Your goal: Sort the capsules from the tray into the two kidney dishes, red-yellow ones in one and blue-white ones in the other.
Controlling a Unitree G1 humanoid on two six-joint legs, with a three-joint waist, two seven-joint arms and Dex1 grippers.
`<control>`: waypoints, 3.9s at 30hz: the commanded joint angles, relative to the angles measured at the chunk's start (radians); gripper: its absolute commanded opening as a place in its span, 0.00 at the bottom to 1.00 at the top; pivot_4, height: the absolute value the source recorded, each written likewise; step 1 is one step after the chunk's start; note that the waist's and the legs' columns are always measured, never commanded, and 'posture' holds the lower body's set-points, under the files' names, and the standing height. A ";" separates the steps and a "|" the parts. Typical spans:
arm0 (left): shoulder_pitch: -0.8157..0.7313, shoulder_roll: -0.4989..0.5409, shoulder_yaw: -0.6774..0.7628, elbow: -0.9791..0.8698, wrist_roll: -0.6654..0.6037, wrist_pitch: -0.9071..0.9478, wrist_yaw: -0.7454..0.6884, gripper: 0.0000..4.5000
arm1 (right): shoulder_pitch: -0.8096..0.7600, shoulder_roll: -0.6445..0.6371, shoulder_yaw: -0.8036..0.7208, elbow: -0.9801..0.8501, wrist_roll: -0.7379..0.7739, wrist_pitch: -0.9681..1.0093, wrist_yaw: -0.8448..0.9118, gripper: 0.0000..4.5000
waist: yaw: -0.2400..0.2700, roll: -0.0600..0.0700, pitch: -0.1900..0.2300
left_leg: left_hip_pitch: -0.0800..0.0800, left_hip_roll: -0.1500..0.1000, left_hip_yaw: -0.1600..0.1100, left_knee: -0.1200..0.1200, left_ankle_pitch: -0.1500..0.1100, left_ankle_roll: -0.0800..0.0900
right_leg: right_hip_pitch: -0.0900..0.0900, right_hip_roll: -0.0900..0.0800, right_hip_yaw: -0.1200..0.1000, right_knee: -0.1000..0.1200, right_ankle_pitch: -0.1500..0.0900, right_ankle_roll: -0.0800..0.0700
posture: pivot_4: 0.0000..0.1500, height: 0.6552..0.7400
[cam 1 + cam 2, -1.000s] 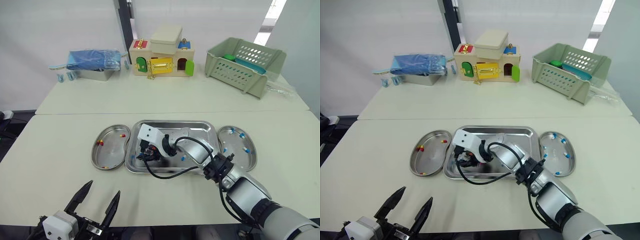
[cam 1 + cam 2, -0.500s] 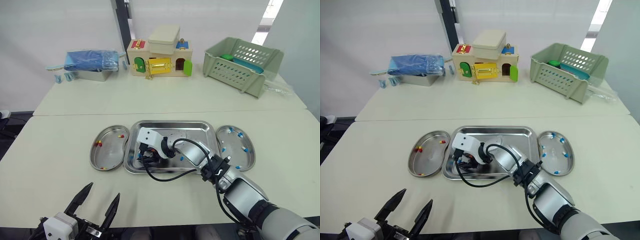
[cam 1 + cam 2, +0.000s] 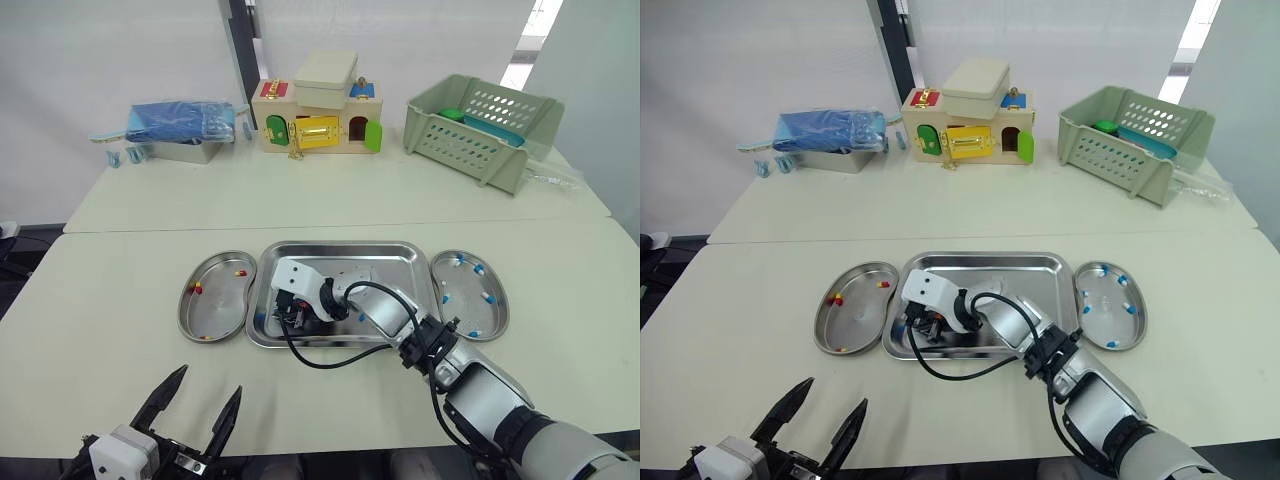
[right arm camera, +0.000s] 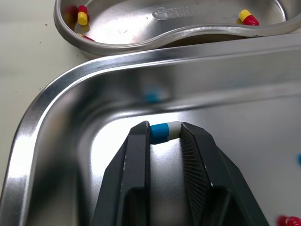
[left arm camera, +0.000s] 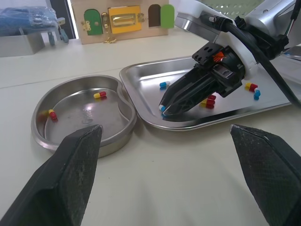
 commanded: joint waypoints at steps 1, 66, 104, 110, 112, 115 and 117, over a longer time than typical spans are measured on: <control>0.015 0.025 -0.033 -0.049 0.012 -0.011 -0.018 1.00 | -0.011 0.000 -0.056 -0.102 0.048 0.028 0.038 0.17 | 0.000 0.000 0.000 | 0.000 0.000 0.000 0.000 0.000 0.000 | 0.000 0.000 0.000 0.000 0.000 0.000 | 1.00 1.00; -0.167 0.293 0.156 0.009 -0.147 0.173 -0.175 1.00 | 0.864 -0.895 -1.130 -0.298 0.477 -0.197 0.273 0.99 | 0.050 -0.001 0.001 | 0.011 0.001 0.002 0.000 0.000 0.001 | 0.015 0.000 -0.001 -0.004 0.000 0.000 | 1.00 1.00; -0.132 0.224 0.073 0.036 -0.067 0.107 -0.315 1.00 | 0.304 -0.937 -0.584 -0.557 0.565 0.105 0.442 0.99 | 0.042 0.000 0.001 | 0.012 0.001 0.001 -0.001 0.000 0.001 | 0.016 0.000 -0.001 -0.005 0.000 0.000 | 1.00 1.00; -0.138 0.223 0.052 0.031 -0.063 0.109 -0.298 1.00 | 0.042 -0.680 -0.322 -0.450 0.407 0.105 0.354 0.99 | 0.041 -0.001 0.002 | 0.010 0.001 0.001 -0.001 0.000 0.000 | 0.014 0.000 -0.002 -0.006 0.000 0.000 | 1.00 1.00; -0.136 0.212 0.053 0.022 -0.074 0.122 -0.278 1.00 | -0.021 -0.607 -0.271 -0.411 0.382 0.122 0.339 0.99 | 0.040 -0.001 0.002 | 0.010 0.001 0.001 -0.001 0.000 0.000 | 0.013 0.000 -0.001 -0.004 0.000 0.000 | 1.00 1.00; -0.129 0.199 0.046 0.015 -0.071 0.120 -0.259 1.00 | -0.102 -0.505 -0.204 -0.326 0.328 0.119 0.317 0.99 | 0.042 -0.001 0.002 | 0.008 0.001 0.000 -0.001 0.000 0.000 | 0.010 0.000 -0.001 -0.003 0.000 0.000 | 1.00 1.00; -0.124 0.193 0.040 0.013 -0.067 0.118 -0.247 1.00 | -0.137 -0.457 -0.184 -0.265 0.296 0.103 0.301 0.99 | 0.041 -0.001 0.002 | 0.008 0.001 0.000 -0.001 0.000 0.000 | 0.010 0.000 -0.001 -0.003 0.000 0.000 | 1.00 1.00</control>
